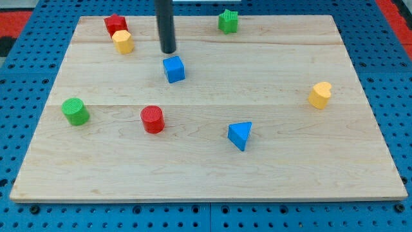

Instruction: Push the blue cube up a bit

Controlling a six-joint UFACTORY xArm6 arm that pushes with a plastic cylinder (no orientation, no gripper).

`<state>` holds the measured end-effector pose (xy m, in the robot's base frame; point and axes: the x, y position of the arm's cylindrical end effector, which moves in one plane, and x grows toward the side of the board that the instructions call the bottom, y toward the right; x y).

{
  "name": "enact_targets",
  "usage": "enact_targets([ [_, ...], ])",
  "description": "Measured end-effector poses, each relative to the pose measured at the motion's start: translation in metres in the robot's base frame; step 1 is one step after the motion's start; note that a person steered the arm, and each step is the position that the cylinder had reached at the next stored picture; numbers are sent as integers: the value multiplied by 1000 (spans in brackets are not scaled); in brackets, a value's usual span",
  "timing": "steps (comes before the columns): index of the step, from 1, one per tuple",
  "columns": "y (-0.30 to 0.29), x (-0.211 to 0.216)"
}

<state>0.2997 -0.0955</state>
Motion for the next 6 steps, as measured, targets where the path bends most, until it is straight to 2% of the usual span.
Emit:
enact_targets([
  [1,-28,36],
  [2,-18,88],
  [3,25,87],
  [4,6,68],
  [5,7,66],
  [6,63,64],
])
